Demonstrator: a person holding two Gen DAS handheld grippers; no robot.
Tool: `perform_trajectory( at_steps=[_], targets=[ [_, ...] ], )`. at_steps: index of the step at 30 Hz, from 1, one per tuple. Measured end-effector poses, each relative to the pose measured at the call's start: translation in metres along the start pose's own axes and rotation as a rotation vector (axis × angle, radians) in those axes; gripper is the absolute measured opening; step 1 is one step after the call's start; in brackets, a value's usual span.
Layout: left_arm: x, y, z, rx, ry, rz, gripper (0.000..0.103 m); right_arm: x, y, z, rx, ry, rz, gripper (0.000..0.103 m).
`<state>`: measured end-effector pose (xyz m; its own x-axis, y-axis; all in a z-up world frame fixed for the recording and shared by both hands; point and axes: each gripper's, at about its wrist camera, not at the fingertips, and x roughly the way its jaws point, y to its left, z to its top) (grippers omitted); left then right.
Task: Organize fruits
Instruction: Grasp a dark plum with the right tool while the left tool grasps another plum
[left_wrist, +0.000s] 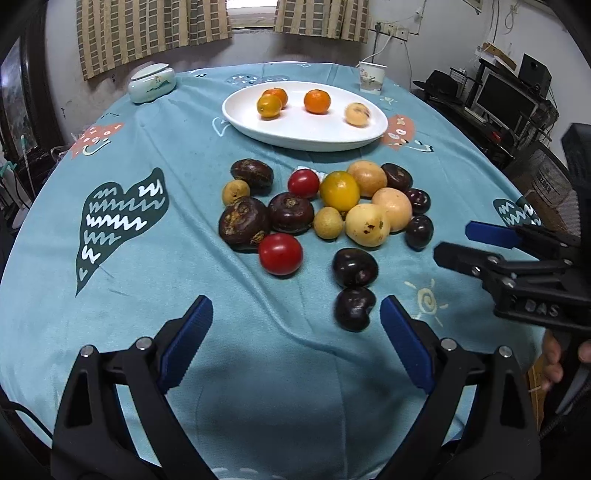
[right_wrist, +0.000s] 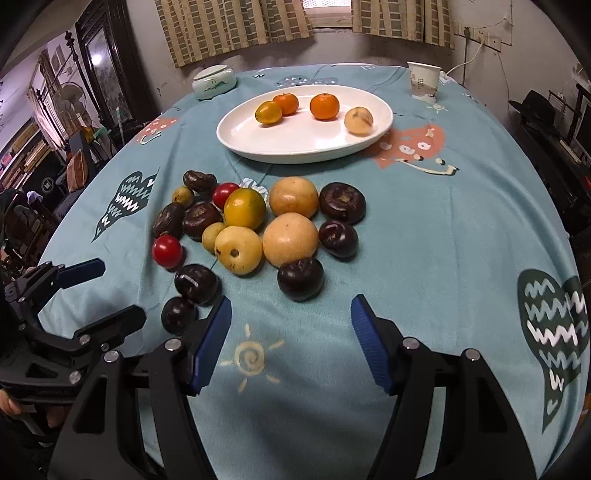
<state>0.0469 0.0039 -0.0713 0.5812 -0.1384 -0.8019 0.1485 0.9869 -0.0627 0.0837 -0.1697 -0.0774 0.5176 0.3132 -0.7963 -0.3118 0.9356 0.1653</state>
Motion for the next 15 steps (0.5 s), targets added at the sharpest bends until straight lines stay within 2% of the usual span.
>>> perform_trajectory(
  at_steps=[2, 4, 7, 9, 12, 15],
  targets=[
    [-0.001, 0.004, -0.001, -0.008, 0.001, 0.006, 0.094, 0.012, -0.001, 0.004, 0.001, 0.011, 0.014, 0.067],
    [-0.002, 0.005, -0.002, -0.012, 0.002, 0.011, 0.094, 0.023, -0.003, 0.007, 0.004, 0.029, 0.024, 0.054],
    [-0.004, 0.007, -0.003, -0.014, 0.002, 0.021, 0.094, 0.037, -0.005, 0.01, 0.008, 0.029, 0.032, 0.047],
    [-0.005, 0.006, -0.003, -0.018, 0.005, 0.025, 0.094, 0.04, -0.007, 0.01, 0.001, 0.016, 0.005, 0.031],
    [-0.004, 0.001, -0.003, -0.017, 0.013, 0.025, 0.094, 0.027, -0.019, 0.007, 0.064, 0.005, 0.087, 0.03],
    [-0.002, -0.01, -0.002, 0.001, 0.013, 0.018, 0.094, 0.005, -0.027, -0.002, 0.078, -0.021, 0.064, 0.03]
  ],
)
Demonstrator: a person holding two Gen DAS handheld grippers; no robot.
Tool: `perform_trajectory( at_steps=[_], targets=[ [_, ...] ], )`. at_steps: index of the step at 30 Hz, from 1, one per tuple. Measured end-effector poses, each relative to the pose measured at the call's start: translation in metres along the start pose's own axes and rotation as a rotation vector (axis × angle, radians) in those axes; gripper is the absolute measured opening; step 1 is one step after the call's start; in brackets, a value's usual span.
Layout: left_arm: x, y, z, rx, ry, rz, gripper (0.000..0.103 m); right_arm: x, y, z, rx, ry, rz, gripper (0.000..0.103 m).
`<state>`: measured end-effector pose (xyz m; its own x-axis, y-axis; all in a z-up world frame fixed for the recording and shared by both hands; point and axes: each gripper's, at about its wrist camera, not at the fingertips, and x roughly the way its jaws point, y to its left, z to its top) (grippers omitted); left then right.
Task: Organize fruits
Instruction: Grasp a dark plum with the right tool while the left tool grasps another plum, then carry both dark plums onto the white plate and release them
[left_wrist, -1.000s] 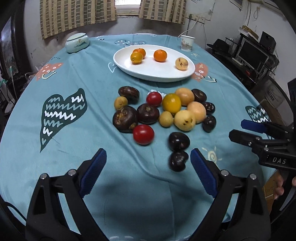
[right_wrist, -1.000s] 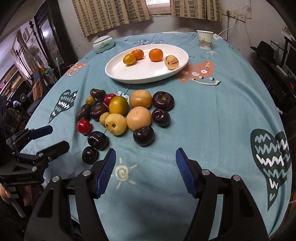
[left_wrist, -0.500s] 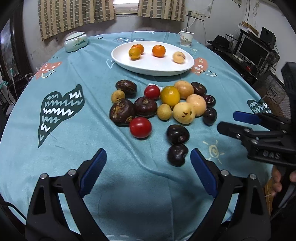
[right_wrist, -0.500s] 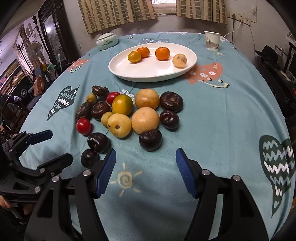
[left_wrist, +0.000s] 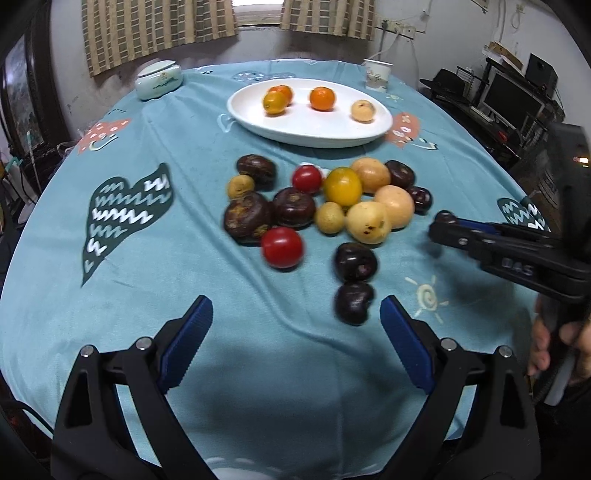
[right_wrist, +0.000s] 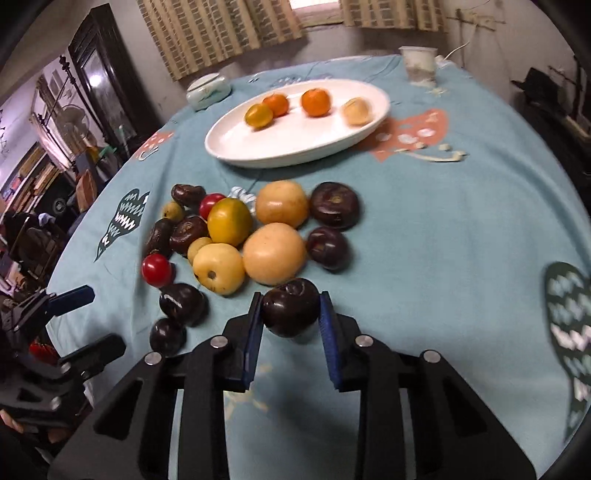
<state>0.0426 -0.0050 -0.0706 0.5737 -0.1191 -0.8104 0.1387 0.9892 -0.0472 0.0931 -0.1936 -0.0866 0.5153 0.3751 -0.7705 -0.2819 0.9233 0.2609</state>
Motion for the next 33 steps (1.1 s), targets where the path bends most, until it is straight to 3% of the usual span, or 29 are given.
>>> perform_trajectory(
  at_steps=[5, 6, 8, 10, 11, 14, 16, 33],
  targets=[
    [0.011, -0.031, 0.001, 0.087, 0.012, -0.014, 0.092, -0.027, -0.019, -0.018, 0.046, -0.006, -0.001, 0.03],
    [0.016, -0.034, 0.002, 0.093, 0.019, -0.015, 0.088, -0.031, -0.023, -0.023, 0.05, -0.006, -0.003, 0.03],
    [0.027, -0.038, 0.002, 0.091, 0.047, -0.029, 0.072, -0.037, -0.028, -0.03, 0.058, -0.008, -0.006, 0.03],
    [0.039, -0.039, 0.001, 0.077, 0.082, -0.041, 0.038, -0.04, -0.033, -0.035, 0.071, -0.004, 0.001, 0.03],
    [0.043, -0.038, 0.0, 0.07, 0.099, -0.046, 0.036, -0.039, -0.033, -0.036, 0.076, -0.001, 0.004, 0.03],
    [0.042, -0.039, -0.002, 0.074, 0.076, -0.04, 0.035, -0.039, -0.035, -0.038, 0.087, 0.001, 0.019, 0.03],
    [0.04, -0.038, -0.003, 0.066, 0.07, -0.034, 0.028, -0.039, -0.035, -0.038, 0.086, -0.001, 0.025, 0.03],
    [-0.002, -0.021, 0.007, 0.042, -0.012, -0.079, 0.028, -0.045, -0.007, -0.024, 0.023, -0.025, 0.038, 0.03]
  ],
)
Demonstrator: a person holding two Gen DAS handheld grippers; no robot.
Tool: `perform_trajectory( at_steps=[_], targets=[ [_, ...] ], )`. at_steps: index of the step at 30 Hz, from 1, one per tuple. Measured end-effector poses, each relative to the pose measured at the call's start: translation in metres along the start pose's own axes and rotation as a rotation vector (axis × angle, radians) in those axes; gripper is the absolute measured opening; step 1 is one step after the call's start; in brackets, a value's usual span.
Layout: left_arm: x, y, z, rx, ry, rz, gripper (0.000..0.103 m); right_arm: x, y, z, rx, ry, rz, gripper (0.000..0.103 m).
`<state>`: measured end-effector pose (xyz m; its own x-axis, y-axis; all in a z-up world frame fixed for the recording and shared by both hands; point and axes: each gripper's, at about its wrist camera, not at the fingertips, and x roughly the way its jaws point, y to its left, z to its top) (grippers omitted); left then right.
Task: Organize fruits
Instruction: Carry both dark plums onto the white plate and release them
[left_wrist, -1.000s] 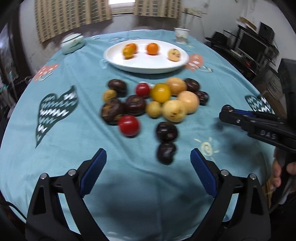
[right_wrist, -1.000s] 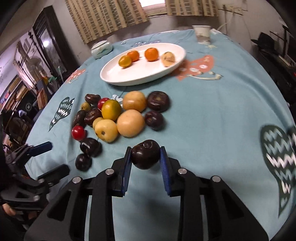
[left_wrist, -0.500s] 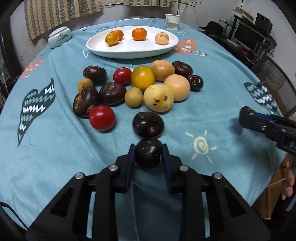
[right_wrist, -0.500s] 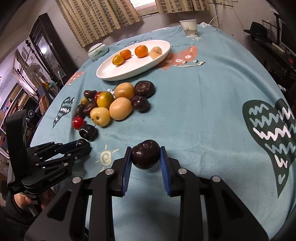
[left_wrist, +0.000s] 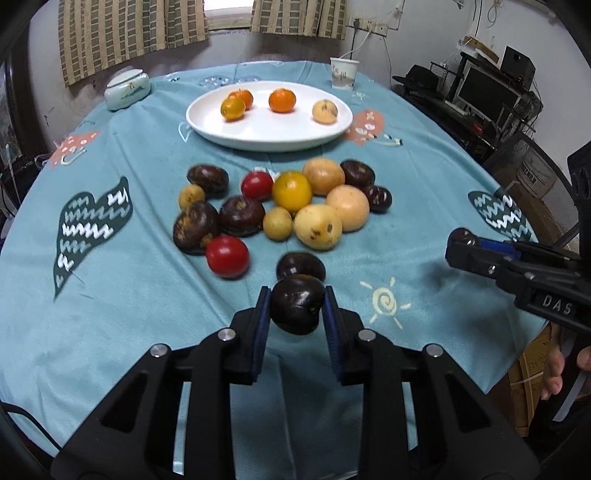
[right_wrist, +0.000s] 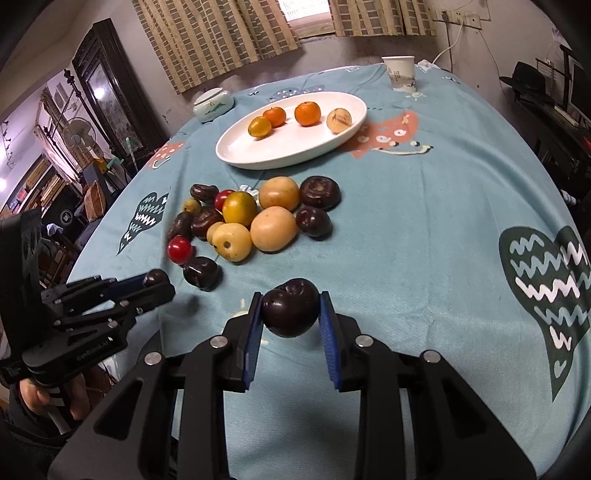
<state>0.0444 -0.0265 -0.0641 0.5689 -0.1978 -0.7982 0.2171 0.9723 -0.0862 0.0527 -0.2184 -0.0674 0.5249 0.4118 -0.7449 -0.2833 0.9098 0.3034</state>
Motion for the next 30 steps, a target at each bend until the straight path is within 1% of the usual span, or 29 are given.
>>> perform_trajectory(
  at_steps=[3, 5, 8, 10, 13, 14, 16, 17, 19, 21, 23, 26, 30],
  targets=[
    [-0.005, 0.007, 0.014, 0.006, -0.021, 0.01, 0.028, 0.003, 0.004, 0.009, -0.019, 0.006, 0.003, 0.03],
    [-0.008, 0.014, 0.03, 0.004, -0.037, 0.012, 0.028, 0.005, 0.008, 0.017, -0.038, 0.009, 0.001, 0.03],
    [-0.004, 0.028, 0.062, -0.001, -0.034, 0.012, 0.028, 0.009, 0.013, 0.032, -0.069, 0.012, 0.0, 0.03],
    [0.005, 0.036, 0.092, 0.006, -0.016, 0.008, 0.028, 0.013, 0.016, 0.052, -0.094, 0.01, 0.003, 0.03],
    [0.02, 0.046, 0.134, -0.022, 0.017, -0.048, 0.028, 0.021, 0.026, 0.094, -0.138, -0.012, 0.009, 0.03],
    [0.026, 0.049, 0.154, -0.029, 0.016, -0.058, 0.028, 0.025, 0.029, 0.107, -0.155, -0.019, 0.01, 0.03],
    [0.04, 0.052, 0.186, -0.022, 0.012, -0.033, 0.028, 0.038, 0.038, 0.142, -0.203, -0.032, -0.005, 0.03],
    [0.047, 0.052, 0.196, -0.017, 0.013, -0.02, 0.028, 0.047, 0.04, 0.157, -0.221, -0.027, -0.009, 0.03],
    [0.07, 0.055, 0.219, -0.002, 0.039, 0.0, 0.028, 0.067, 0.041, 0.181, -0.236, -0.017, -0.002, 0.03],
    [0.094, 0.058, 0.234, -0.007, 0.063, 0.022, 0.028, 0.092, 0.037, 0.202, -0.244, 0.003, -0.001, 0.03],
    [0.115, 0.061, 0.244, -0.019, 0.085, 0.022, 0.028, 0.12, 0.032, 0.218, -0.253, 0.034, -0.013, 0.03],
    [0.142, 0.064, 0.257, -0.034, 0.112, 0.006, 0.028, 0.147, 0.023, 0.225, -0.247, 0.075, -0.021, 0.03],
    [0.16, 0.061, 0.266, -0.028, 0.118, -0.011, 0.028, 0.168, 0.008, 0.226, -0.234, 0.103, -0.028, 0.03]
  ],
)
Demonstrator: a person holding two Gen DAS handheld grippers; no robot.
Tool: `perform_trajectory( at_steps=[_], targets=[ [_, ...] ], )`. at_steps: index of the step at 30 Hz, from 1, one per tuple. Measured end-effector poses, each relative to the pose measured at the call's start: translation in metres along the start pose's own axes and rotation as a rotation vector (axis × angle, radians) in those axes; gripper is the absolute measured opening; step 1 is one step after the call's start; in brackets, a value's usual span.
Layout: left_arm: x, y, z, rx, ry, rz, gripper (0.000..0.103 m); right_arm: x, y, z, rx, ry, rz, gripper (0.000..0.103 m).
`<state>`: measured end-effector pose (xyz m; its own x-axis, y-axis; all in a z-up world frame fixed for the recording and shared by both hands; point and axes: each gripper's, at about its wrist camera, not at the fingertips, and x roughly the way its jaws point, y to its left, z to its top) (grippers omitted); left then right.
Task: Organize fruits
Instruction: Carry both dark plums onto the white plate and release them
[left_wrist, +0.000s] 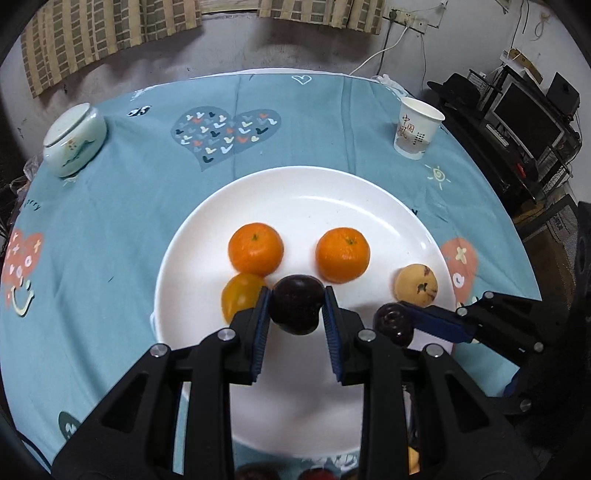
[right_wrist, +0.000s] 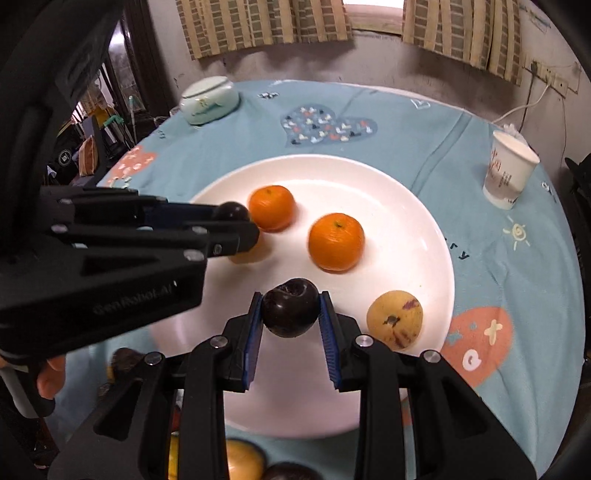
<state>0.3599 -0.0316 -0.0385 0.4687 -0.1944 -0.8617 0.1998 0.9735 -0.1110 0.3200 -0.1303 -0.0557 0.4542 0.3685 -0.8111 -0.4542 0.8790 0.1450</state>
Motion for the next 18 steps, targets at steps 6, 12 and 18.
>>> perform_trajectory(
  at_steps=[6, 12, 18],
  targets=[
    [0.018, -0.005, 0.007, 0.017, 0.006, 0.02, 0.034, 0.01, -0.008, 0.002, -0.004, -0.029, -0.017, 0.031],
    [0.01, 0.002, 0.014, -0.021, -0.031, 0.041, 0.071, 0.019, -0.008, 0.004, -0.051, -0.027, -0.08, 0.045],
    [-0.025, 0.01, 0.004, -0.051, -0.068, 0.038, 0.071, -0.003, -0.009, 0.005, -0.065, -0.12, -0.142, 0.072]
  ],
)
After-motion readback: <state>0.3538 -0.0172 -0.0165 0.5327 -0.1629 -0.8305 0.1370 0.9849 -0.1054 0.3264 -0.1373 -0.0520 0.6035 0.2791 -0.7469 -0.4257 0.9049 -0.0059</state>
